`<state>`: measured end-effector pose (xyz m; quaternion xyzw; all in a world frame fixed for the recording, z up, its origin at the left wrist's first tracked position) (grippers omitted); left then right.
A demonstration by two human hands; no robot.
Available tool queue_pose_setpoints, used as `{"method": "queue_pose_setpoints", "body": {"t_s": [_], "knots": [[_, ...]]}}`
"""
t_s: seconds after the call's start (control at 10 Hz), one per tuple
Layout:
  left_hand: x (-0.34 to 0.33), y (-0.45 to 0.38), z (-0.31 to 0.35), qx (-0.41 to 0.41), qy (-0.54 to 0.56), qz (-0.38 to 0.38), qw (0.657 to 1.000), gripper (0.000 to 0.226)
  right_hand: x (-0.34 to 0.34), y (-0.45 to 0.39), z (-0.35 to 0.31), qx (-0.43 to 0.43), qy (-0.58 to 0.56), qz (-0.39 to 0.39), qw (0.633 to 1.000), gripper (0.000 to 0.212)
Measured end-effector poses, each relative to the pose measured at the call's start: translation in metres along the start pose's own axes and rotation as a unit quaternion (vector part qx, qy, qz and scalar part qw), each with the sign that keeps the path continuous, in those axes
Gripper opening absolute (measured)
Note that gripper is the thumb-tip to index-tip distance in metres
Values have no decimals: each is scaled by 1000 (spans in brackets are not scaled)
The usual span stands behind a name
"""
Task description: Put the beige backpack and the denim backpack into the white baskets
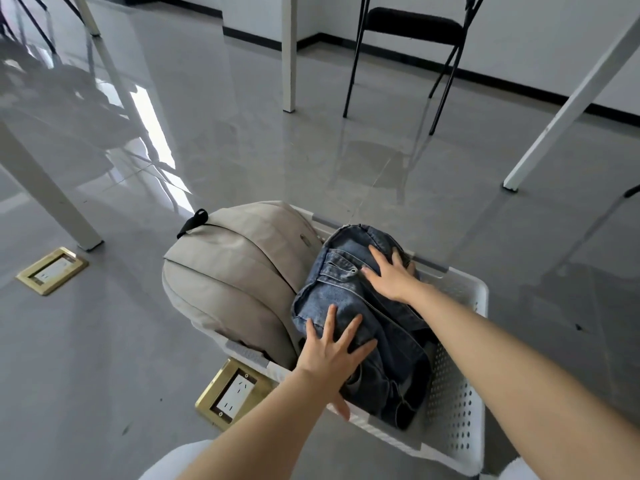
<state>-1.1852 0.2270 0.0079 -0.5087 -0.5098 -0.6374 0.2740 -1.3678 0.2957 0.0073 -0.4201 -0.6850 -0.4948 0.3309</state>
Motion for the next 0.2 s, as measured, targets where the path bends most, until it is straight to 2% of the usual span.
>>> {"method": "queue_pose_setpoints", "body": {"t_s": [0.1,0.2], "knots": [[4,1,0,44,2,-36,998,120,4,6,-8,-3,12,-18,1000,73],[14,10,9,73,44,-108,990,98,3,26,-14,5,27,-35,999,73]]}}
Point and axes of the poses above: each hand's wrist, its own y-axis away from the middle knuckle, its own x-axis out of the back of the hand, z = x × y, the point moved 10 cm from there along -y, towards the middle knuckle, and after that the axes turned 6 degrees about z, right-handed, at the moved point
